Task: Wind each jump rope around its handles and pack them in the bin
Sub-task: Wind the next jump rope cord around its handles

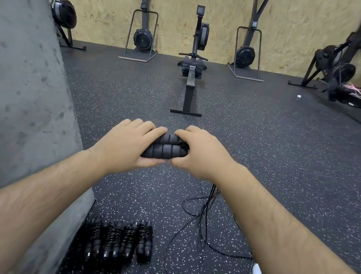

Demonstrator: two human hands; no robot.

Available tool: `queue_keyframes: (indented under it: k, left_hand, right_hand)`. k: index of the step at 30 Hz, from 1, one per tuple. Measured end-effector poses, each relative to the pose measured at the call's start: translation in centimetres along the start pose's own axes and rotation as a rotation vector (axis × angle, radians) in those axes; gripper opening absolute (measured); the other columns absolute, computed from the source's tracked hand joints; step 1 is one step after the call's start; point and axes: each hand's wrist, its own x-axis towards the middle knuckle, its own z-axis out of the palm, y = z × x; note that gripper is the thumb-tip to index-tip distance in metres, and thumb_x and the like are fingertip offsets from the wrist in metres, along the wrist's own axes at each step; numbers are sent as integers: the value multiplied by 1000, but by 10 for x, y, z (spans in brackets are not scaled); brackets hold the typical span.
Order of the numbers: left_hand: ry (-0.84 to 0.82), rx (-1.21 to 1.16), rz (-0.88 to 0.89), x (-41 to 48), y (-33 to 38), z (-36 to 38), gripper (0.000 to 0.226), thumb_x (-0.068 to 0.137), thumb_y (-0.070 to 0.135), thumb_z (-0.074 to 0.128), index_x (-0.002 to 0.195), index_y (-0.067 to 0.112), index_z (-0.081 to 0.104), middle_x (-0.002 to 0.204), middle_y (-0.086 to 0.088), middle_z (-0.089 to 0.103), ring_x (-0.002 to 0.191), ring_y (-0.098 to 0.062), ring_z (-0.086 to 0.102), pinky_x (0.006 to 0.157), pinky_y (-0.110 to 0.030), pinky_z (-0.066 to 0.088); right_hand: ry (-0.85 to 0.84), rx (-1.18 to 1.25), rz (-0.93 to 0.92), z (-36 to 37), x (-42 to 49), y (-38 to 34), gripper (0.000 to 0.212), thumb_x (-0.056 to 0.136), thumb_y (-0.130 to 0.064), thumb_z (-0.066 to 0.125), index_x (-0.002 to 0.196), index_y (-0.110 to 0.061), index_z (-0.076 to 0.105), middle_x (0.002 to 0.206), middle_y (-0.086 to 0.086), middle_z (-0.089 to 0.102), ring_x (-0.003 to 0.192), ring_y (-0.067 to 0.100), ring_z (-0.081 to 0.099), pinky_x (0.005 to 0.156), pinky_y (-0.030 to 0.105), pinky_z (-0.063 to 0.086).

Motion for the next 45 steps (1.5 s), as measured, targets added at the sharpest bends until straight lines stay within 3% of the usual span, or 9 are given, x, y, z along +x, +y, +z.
queue_keyframes:
  k: [5,10,16,20,26,31,34,39,45]
  left_hand:
    - [61,-86,-61,-4,2,-3,85,90,77,40,152,19,42,124,-5,57,108,-26,54,87,-42,43]
    - [69,-81,-5,0,-4,-4,88,86,83,42,141,16,56,101,-4,60,84,-26,56,68,-38,46]
    - [72,-16,84,3,-6,-6,70,88,77,49,128,22,64,92,-4,60,76,-25,56,60,-36,45]
    - [26,23,122,3,-8,-9,65,86,76,52,125,27,65,92,-1,60,79,-24,57,63,-34,43]
    - [69,-260,106,1,7,-17,66,87,73,59,128,23,65,96,3,60,82,-20,55,69,-39,48]
    - [193,-351,-76,5,23,-24,66,86,69,62,132,22,65,97,1,61,84,-21,57,74,-36,49]
    - [180,-160,-73,9,19,-17,66,90,70,53,139,26,61,94,-5,59,77,-25,55,63,-40,48]
    - [77,116,-61,13,4,-3,67,94,71,43,151,36,43,91,-8,51,74,-27,46,59,-36,35]
    - [-31,213,-113,7,0,5,72,86,69,57,149,33,48,90,-12,53,73,-29,48,60,-35,27]
  right_hand:
    - [71,117,26,0,-1,2,33,75,-49,70,92,-25,55,93,-5,49,87,22,56,79,38,49]
    - [51,131,29,0,-3,0,38,74,-53,71,96,-26,56,94,-5,50,87,21,56,81,39,51]
    - [-161,127,124,-20,-12,7,68,81,-56,68,139,-26,48,126,-3,59,113,20,58,96,39,49]
    - [-104,166,82,-34,-19,17,19,98,-28,53,107,-20,68,97,-6,66,88,18,61,77,31,50]
    - [77,510,-5,-24,-12,34,23,101,-13,53,100,-23,73,86,-7,65,76,8,54,70,20,42]
    - [-78,791,155,13,-6,25,23,97,3,45,95,-11,63,73,1,61,60,11,51,58,31,44]
    - [-142,808,289,26,-2,4,27,99,-2,38,81,-13,55,65,1,55,46,6,51,55,28,49]
    - [-282,714,295,32,-4,-17,22,105,-18,37,109,-8,56,77,6,62,62,20,58,60,34,56]
    - [-322,422,168,2,-18,-23,26,102,-31,45,83,-15,52,79,9,66,64,24,64,64,38,55]
